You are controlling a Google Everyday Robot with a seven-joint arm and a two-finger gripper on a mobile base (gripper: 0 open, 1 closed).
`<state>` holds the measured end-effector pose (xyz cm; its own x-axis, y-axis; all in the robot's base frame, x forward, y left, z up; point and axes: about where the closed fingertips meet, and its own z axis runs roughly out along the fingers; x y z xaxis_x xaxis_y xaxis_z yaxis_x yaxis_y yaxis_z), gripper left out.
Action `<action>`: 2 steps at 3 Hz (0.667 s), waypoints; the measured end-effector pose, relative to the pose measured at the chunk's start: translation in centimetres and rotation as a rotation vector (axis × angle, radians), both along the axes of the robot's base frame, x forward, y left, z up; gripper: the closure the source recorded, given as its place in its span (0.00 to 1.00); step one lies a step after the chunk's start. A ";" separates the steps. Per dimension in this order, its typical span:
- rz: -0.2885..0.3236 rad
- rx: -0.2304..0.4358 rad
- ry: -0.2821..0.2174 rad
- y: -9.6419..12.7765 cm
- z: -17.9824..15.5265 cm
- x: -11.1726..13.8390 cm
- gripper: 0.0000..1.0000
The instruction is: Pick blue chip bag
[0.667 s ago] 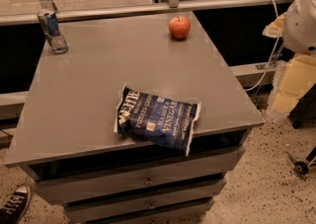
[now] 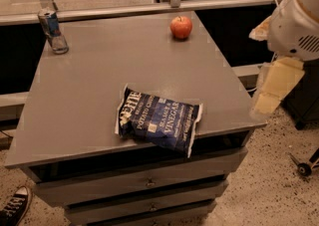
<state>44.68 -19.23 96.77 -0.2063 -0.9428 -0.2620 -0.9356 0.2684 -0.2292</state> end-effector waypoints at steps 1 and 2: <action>0.015 0.095 0.028 4.7 -2.3 1.1 0.00; -0.002 0.206 0.096 8.6 -5.9 1.9 0.00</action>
Offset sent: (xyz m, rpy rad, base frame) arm 0.0302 0.1340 -0.1055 0.3592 0.1986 -0.0301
